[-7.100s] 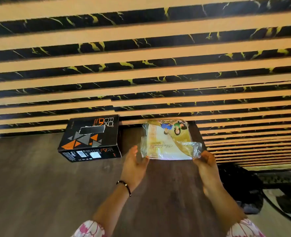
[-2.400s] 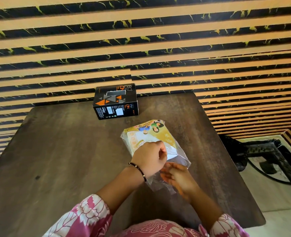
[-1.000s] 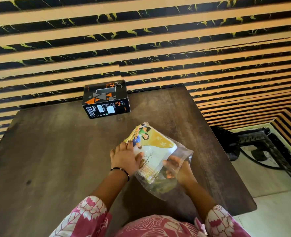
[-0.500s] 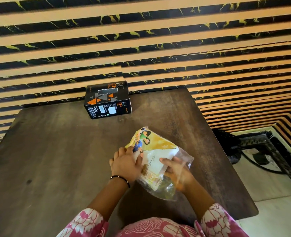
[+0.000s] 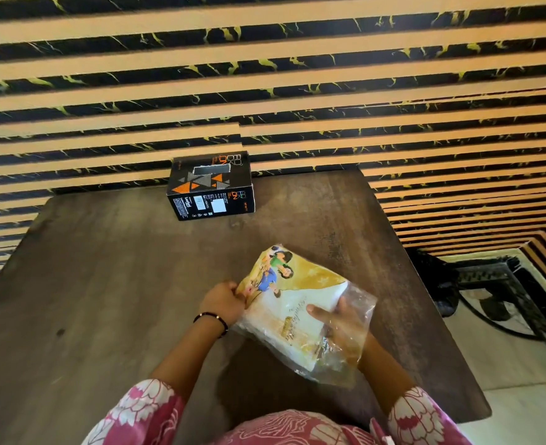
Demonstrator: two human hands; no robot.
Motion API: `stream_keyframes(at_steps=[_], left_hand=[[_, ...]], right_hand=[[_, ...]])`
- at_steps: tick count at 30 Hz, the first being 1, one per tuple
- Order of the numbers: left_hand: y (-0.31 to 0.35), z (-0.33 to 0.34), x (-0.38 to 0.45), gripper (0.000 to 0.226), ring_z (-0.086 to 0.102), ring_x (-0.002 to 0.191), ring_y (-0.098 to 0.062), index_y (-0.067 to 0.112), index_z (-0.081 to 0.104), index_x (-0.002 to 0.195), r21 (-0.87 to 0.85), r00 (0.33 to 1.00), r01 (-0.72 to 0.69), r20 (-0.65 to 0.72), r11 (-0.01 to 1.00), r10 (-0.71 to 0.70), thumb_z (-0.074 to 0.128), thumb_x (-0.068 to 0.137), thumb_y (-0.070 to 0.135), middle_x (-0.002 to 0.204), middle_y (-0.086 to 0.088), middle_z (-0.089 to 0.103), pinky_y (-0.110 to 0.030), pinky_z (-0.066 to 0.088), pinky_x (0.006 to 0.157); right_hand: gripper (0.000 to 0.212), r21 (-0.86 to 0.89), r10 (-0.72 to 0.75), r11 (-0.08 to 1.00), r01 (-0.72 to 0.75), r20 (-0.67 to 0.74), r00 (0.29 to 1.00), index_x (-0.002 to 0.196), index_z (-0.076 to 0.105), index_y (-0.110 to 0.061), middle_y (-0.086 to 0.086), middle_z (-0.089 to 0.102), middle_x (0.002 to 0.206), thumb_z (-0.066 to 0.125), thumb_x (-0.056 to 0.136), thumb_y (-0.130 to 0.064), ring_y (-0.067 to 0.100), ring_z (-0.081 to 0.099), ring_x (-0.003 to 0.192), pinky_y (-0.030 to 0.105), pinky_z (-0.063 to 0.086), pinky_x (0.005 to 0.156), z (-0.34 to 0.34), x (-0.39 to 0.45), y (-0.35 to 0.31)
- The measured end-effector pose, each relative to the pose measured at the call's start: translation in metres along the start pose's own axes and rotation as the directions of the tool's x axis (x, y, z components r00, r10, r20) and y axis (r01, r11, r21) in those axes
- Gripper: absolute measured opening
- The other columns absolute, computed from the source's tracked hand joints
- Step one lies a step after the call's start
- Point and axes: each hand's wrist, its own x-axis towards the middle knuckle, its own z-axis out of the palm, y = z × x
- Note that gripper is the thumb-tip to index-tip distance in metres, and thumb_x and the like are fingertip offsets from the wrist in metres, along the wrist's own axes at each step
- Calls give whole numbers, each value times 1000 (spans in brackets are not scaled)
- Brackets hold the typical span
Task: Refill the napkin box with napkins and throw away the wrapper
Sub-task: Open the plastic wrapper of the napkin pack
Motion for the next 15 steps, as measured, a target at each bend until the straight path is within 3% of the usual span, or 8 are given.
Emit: stream_keyframes(at_steps=[3, 5, 7, 10, 12, 15], left_hand=[[-2, 0, 0, 29, 51, 68, -26, 15, 52, 62, -145, 1000, -13, -19, 989, 11, 55, 90, 23, 60, -4, 54, -29, 36, 63], [-3, -4, 3, 26, 51, 65, -24, 16, 57, 62, -259, 997, 12, -65, 966, -30, 58, 88, 17, 56, -2, 54, -28, 38, 63], [-7, -10, 6, 22, 50, 62, -22, 15, 60, 65, -267, 990, 31, -122, 963, -66, 58, 87, 13, 58, -3, 55, -25, 37, 61], [-15, -19, 6, 24, 46, 55, -17, 16, 59, 62, -262, 980, 41, -175, 964, -89, 58, 86, 12, 54, 0, 52, -26, 35, 56], [-16, -23, 5, 28, 47, 57, -17, 15, 60, 58, -340, 986, 54, -131, 939, -104, 61, 85, 17, 56, -2, 53, -27, 37, 55], [0, -21, 0, 33, 50, 59, -20, 10, 57, 63, -372, 996, 77, -2, 925, -84, 60, 87, 33, 60, -5, 55, -28, 40, 58]], right_hand=[[56, -110, -114, 987, 119, 55, 992, 127, 39, -2, 18, 55, 128, 63, 78, 6, 34, 55, 117, 34, 57, 79, 0, -2, -1], [52, -113, -170, 979, 170, 15, 985, 123, 40, 1, 17, 56, 123, 62, 77, 11, 35, 56, 113, 27, 59, 72, 0, -5, -4], [51, -49, -189, 981, 188, -16, 982, 119, 43, 1, 14, 59, 118, 66, 75, 10, 37, 58, 110, 24, 59, 66, -5, -13, -6], [57, 22, -69, 997, 68, 73, 995, 125, 43, -21, 11, 65, 117, 64, 78, 4, 32, 66, 102, 40, 59, 70, -19, -34, -15], [58, 15, -15, 1000, 14, 100, 995, 123, 41, -32, 7, 66, 115, 58, 82, 6, 29, 68, 97, 44, 59, 68, -31, -42, -20], [60, -25, 15, 1000, -11, 169, 986, 126, 41, -30, 8, 66, 116, 60, 82, 4, 30, 67, 99, 48, 58, 76, -34, -48, -28]])
